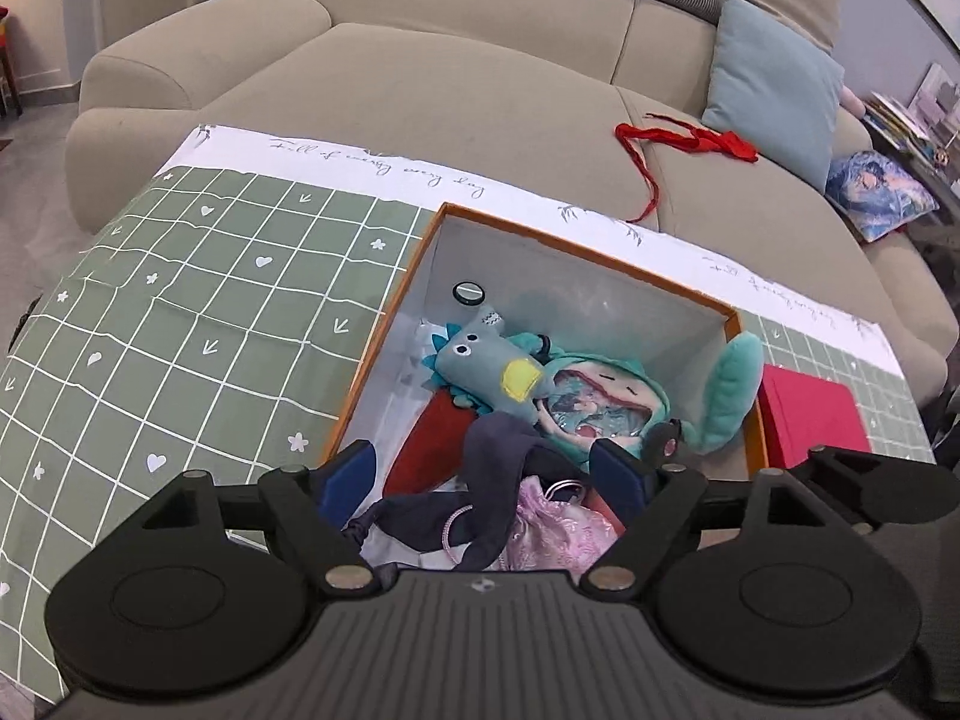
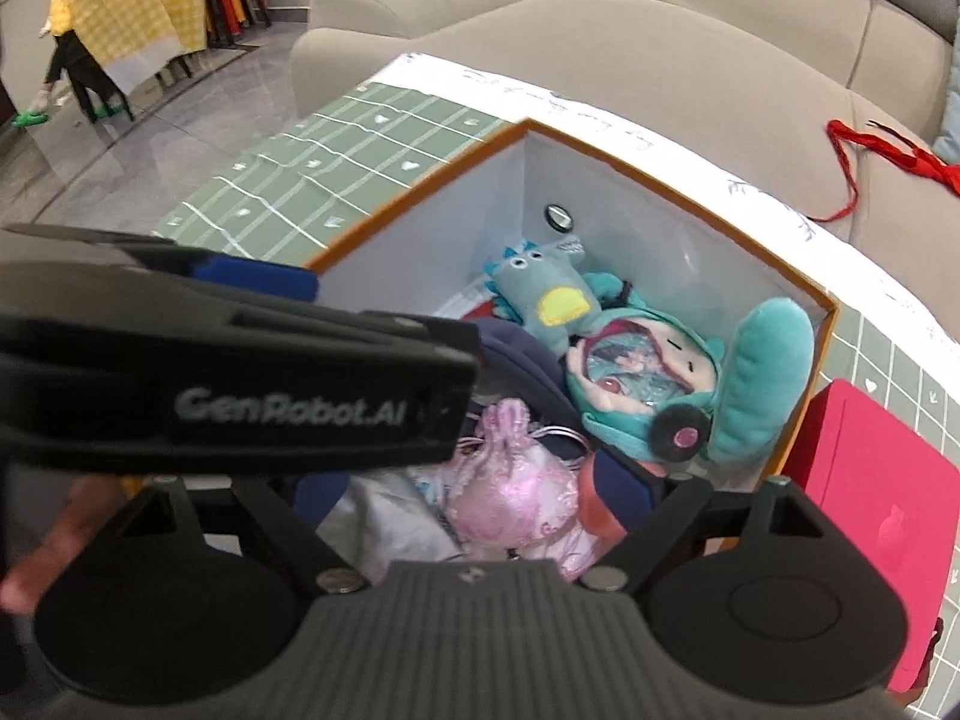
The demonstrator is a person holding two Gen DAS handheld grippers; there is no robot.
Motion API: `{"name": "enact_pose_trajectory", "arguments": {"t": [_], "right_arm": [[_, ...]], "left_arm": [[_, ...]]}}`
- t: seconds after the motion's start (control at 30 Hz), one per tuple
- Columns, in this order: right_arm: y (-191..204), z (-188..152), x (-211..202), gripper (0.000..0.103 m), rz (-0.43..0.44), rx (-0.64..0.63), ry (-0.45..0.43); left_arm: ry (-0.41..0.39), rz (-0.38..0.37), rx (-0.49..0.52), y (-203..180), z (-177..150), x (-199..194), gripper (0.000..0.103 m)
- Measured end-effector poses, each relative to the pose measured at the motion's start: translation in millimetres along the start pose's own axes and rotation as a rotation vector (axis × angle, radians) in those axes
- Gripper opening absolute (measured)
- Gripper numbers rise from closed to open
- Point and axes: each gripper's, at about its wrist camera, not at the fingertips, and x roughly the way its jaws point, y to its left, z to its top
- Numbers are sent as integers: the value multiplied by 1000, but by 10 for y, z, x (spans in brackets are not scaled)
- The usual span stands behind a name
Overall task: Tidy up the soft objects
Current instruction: 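Open both tools to drop the pouch and headband into the box, then move both tools back to the brown cloth and clear bag on the mat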
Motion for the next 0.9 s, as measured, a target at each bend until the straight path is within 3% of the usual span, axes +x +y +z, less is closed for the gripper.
{"name": "enact_pose_trajectory", "arguments": {"t": [0.27,0.4,0.53,0.73,0.9], "right_arm": [[-59,-19,-499,95,27,-45,-80],[-399,-89,-835,100,20,-6,-130],[-919,-269,-1135,100,-30,3,-159],[-1900,-760,-1254,100,-153,160,-126],[-2492,-1244,-1016,100,-391,277,-33]], "left_arm": [[-22,-4,1,-57,74,-210,95],[-40,-40,-3,-202,165,-305,95],[-48,-58,98,-525,231,-322,95],[-58,-122,175,-1116,240,-312,95],[-25,-186,233,-1596,269,-200,95]]}}
